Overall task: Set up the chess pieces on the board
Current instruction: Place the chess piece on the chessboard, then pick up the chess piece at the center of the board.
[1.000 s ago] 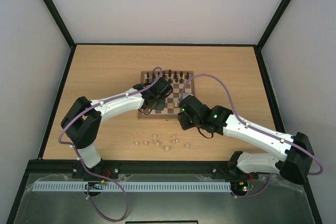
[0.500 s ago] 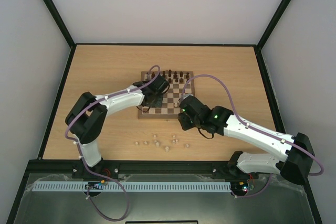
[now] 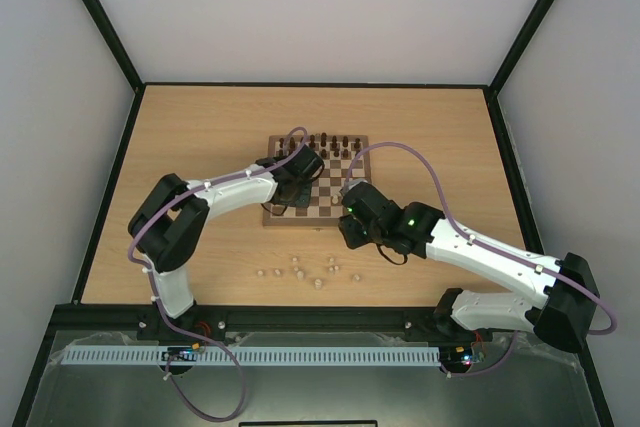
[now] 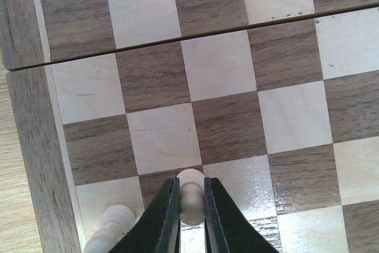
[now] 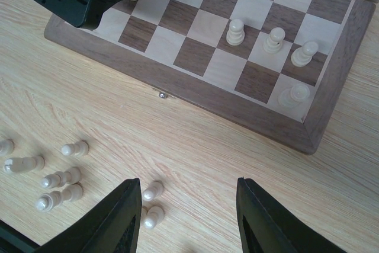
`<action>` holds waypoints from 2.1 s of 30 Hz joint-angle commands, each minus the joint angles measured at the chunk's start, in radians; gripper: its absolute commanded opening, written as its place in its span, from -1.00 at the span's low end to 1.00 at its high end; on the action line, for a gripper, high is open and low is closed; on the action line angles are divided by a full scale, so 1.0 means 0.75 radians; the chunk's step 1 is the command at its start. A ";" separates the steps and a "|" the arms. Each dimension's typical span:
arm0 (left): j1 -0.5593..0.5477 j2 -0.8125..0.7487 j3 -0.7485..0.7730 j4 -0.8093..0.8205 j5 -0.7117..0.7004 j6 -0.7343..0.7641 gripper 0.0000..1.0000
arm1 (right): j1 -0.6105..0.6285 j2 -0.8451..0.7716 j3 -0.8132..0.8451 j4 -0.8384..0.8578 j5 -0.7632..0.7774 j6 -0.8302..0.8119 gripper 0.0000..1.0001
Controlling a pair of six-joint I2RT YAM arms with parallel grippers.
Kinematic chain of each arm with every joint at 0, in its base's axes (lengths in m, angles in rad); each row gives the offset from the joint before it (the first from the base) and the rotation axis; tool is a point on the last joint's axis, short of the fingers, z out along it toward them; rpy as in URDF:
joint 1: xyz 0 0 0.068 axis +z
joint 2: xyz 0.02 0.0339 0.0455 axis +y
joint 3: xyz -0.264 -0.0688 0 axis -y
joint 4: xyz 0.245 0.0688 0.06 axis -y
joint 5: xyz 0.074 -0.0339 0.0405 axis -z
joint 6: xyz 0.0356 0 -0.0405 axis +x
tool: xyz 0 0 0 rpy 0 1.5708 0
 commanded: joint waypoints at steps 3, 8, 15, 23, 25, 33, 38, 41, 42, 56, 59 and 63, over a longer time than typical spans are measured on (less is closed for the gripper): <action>0.007 -0.006 -0.040 -0.041 -0.006 -0.007 -0.84 | -0.008 0.002 -0.016 -0.018 -0.006 0.000 -0.11; 0.007 -0.035 -0.062 -0.054 -0.014 -0.015 -0.84 | -0.007 0.004 -0.016 -0.020 -0.003 0.001 -0.12; -0.001 -0.062 -0.093 -0.053 -0.016 -0.024 -0.82 | -0.006 0.003 -0.018 -0.018 -0.003 0.003 -0.12; -0.008 -0.076 -0.068 -0.053 -0.019 -0.024 -0.32 | -0.007 0.004 -0.017 -0.018 -0.009 0.001 -0.12; -0.009 -0.082 -0.037 -0.059 -0.027 -0.019 -0.30 | -0.006 0.004 -0.020 -0.018 -0.006 0.003 -0.11; -0.032 -0.182 0.103 -0.087 -0.049 0.004 -0.28 | -0.006 0.004 -0.017 -0.019 0.001 0.003 -0.11; -0.062 -0.297 0.122 -0.121 -0.068 -0.004 -0.28 | -0.006 0.011 -0.020 -0.019 0.009 0.004 -0.11; -0.079 -0.405 0.067 -0.134 -0.081 -0.028 -0.20 | -0.006 0.030 -0.021 -0.017 0.004 0.004 -0.11; -0.083 -0.452 0.033 -0.133 -0.085 -0.038 -0.14 | -0.007 0.040 -0.020 -0.015 -0.006 0.002 -0.11; -0.126 -0.937 -0.465 -0.008 -0.020 -0.177 0.56 | 0.047 0.250 0.011 0.021 -0.186 0.066 -0.10; -0.128 -0.982 -0.513 0.004 -0.007 -0.185 0.60 | 0.079 0.321 0.043 0.006 -0.172 0.083 -0.10; -0.129 -1.034 -0.579 0.025 0.016 -0.190 0.64 | 0.097 0.424 0.066 -0.005 -0.172 0.093 -0.11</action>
